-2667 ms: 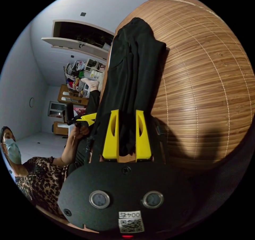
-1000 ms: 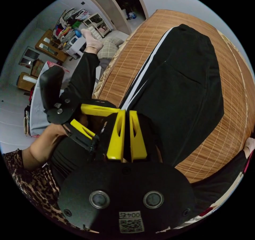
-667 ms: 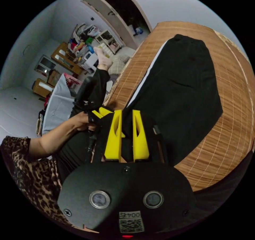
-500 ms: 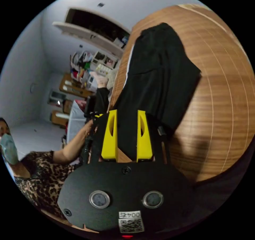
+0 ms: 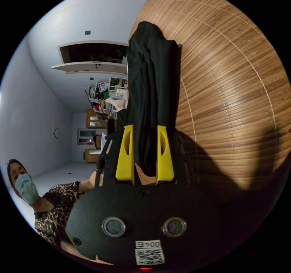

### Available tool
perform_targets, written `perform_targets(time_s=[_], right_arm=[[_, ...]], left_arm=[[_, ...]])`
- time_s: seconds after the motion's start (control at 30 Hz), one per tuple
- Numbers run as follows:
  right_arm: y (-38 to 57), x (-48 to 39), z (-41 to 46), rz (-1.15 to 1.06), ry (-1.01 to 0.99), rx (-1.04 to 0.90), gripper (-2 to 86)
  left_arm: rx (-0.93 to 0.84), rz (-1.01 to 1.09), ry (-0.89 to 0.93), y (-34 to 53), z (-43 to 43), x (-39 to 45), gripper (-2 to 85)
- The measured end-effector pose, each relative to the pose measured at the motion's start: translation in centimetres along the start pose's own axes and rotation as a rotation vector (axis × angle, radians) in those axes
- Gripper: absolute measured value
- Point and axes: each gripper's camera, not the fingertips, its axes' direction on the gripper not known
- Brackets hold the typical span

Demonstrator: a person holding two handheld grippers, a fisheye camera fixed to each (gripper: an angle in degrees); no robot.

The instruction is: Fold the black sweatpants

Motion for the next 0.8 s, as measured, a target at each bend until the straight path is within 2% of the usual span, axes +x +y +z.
perform_targets(time_s=[0.2,0.43,0.57,0.8], right_arm=[[-0.2,0.9,-0.1,0.016,0.024,-0.043,11.1],[-0.8,0.4,1.8,-0.008,0.027,-0.18,9.7],[-1.5,0.2,2.2,-0.011,0.015,-0.172,7.2],[-1.0,-6.1,0.8,-0.112,0.095,-0.193,5.3]], left_arm=[[0.02,0.0,0.038,-0.9,-0.6,-0.8,4.2],[0.062,-0.025,0.083,-1.8,-1.3,-1.7,5.7],[0.076,-0.036,0.137,-2.4,-1.4,-2.1,4.5],[0.089,-0.093,0.226,-1.5,-2.3,1.3,3.9]])
